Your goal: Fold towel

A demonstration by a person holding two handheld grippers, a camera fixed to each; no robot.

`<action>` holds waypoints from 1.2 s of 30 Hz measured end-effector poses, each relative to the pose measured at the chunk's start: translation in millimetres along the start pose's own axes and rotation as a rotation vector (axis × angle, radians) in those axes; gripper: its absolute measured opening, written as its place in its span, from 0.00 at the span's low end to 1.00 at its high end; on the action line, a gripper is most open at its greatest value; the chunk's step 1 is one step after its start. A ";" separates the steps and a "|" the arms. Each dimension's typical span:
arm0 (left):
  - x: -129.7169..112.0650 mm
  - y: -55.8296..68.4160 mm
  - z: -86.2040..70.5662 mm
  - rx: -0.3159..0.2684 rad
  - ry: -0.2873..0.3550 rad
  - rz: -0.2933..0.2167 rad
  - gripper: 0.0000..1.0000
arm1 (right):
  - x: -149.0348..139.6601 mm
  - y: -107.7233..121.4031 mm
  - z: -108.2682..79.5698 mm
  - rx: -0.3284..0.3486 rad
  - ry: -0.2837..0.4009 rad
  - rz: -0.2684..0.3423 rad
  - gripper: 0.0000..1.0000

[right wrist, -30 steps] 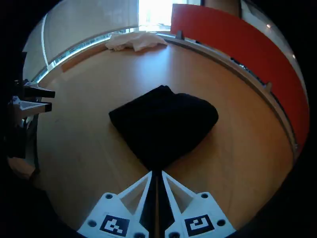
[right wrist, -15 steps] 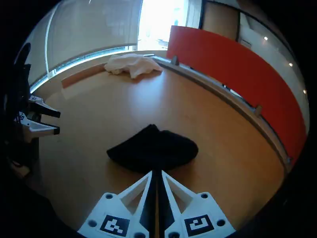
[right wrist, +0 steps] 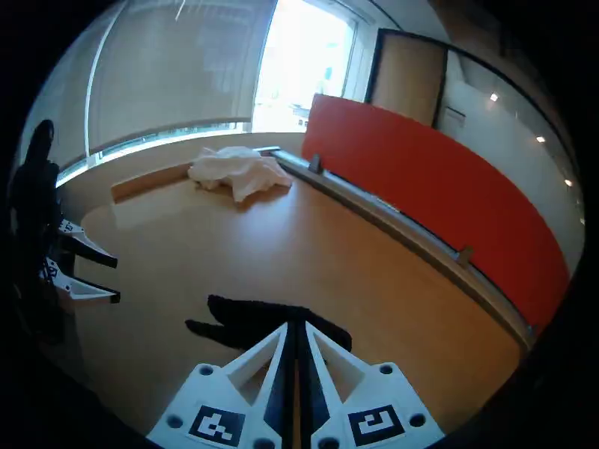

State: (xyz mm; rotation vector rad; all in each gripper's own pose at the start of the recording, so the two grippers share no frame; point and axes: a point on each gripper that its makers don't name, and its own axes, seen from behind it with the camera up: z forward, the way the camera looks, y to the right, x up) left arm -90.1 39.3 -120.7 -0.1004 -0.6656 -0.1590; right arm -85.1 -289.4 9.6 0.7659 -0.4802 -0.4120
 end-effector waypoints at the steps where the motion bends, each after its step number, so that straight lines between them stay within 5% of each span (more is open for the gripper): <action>1: 1.0 0.2 0.2 -0.001 0.002 0.001 0.94 | 2.8 1.8 -0.9 -0.003 0.005 0.001 0.02; 25: 13.4 12.3 10.6 -0.040 0.007 0.025 0.94 | 20.2 49.6 -32.6 -0.074 0.034 0.039 0.02; 36: 13.3 15.6 14.5 -0.037 -0.001 0.034 0.94 | 19.6 91.6 -58.2 -0.102 0.043 0.068 0.02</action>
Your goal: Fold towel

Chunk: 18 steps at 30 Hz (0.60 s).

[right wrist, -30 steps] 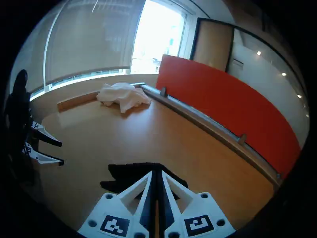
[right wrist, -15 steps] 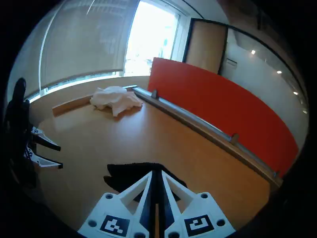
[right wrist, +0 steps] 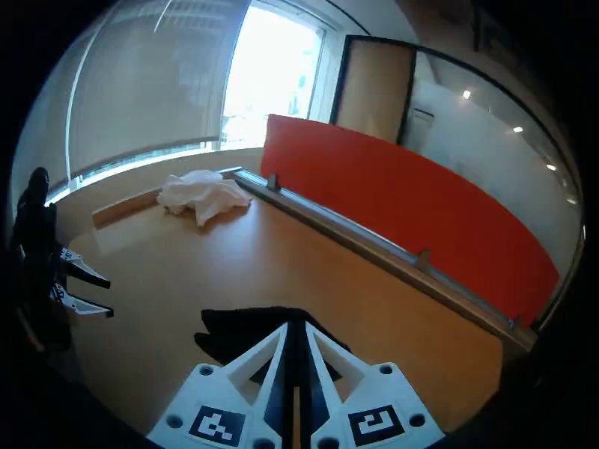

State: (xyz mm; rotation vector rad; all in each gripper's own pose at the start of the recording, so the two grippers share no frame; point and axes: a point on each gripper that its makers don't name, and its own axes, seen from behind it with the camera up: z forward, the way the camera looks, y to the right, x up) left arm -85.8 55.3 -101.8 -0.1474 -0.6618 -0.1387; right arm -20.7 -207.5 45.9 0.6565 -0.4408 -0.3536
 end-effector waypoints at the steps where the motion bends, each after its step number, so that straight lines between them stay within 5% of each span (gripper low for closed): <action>1: 0.0 -0.3 0.1 0.001 0.000 0.000 0.94 | -0.5 5.0 -2.2 -0.003 -0.001 0.002 0.02; 18: 3.5 -9.5 1.7 0.023 -0.007 0.021 0.94 | -8.3 96.7 -47.7 -0.082 -0.010 0.037 0.02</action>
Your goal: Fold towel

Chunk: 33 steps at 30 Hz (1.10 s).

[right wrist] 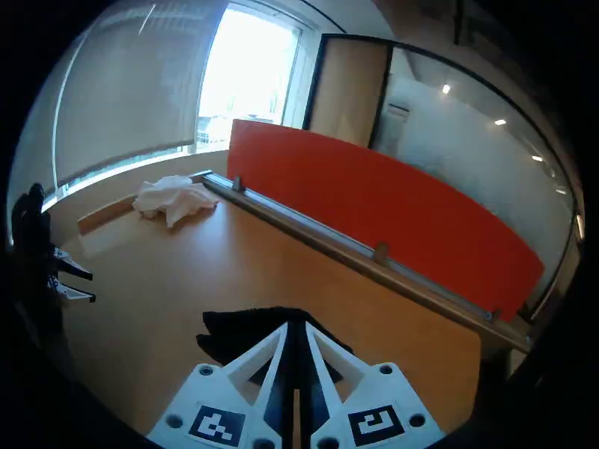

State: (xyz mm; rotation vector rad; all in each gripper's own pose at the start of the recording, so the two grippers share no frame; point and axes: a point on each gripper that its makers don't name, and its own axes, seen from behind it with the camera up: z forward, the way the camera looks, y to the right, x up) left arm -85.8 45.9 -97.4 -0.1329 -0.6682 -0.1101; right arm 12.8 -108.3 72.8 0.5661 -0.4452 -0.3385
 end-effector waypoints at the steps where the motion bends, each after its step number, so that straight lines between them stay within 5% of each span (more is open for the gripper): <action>1: 0.4 -0.4 0.3 0.001 0.000 0.002 0.94 | -1.0 4.7 -1.7 -0.003 -0.002 0.002 0.02; 33: 8.1 8.7 6.9 0.017 -0.010 0.016 0.94 | -58.7 164.6 -68.2 -0.182 -0.107 0.053 0.02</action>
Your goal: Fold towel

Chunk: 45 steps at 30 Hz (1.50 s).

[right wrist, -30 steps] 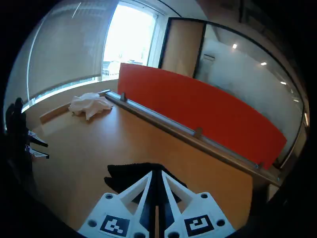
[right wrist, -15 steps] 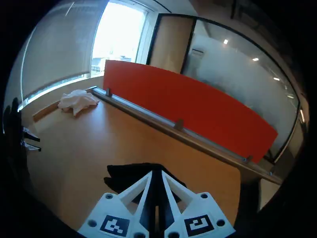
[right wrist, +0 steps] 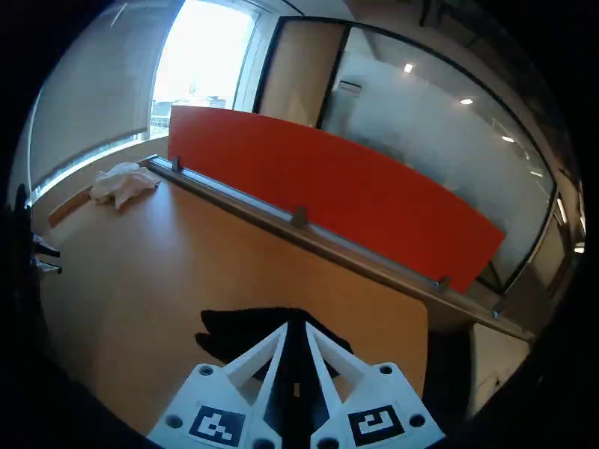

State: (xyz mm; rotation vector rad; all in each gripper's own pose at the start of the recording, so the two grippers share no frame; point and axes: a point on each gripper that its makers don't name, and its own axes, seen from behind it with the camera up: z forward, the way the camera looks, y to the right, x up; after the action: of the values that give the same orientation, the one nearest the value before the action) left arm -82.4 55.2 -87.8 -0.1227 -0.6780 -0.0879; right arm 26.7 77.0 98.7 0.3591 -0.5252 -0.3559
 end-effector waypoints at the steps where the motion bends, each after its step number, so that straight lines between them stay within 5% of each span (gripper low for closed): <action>1: 0.3 0.8 0.2 0.000 0.000 0.001 0.94 | -2.0 3.2 -1.0 -0.004 -0.003 0.002 0.02; 21: 4.6 21.5 3.5 -0.022 -0.006 0.028 0.94 | -43.0 28.9 -26.6 -0.045 -0.042 0.035 0.02; 45: -1.4 20.6 -2.2 -0.033 -0.018 0.043 0.94 | -128.9 48.4 -75.6 -0.134 -0.145 0.140 0.02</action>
State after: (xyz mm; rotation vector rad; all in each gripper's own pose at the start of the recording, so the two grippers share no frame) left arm -79.6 75.3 -92.1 -0.1699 -0.6917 -0.0567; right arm -25.1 191.1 3.9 0.1663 -0.6615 -0.2808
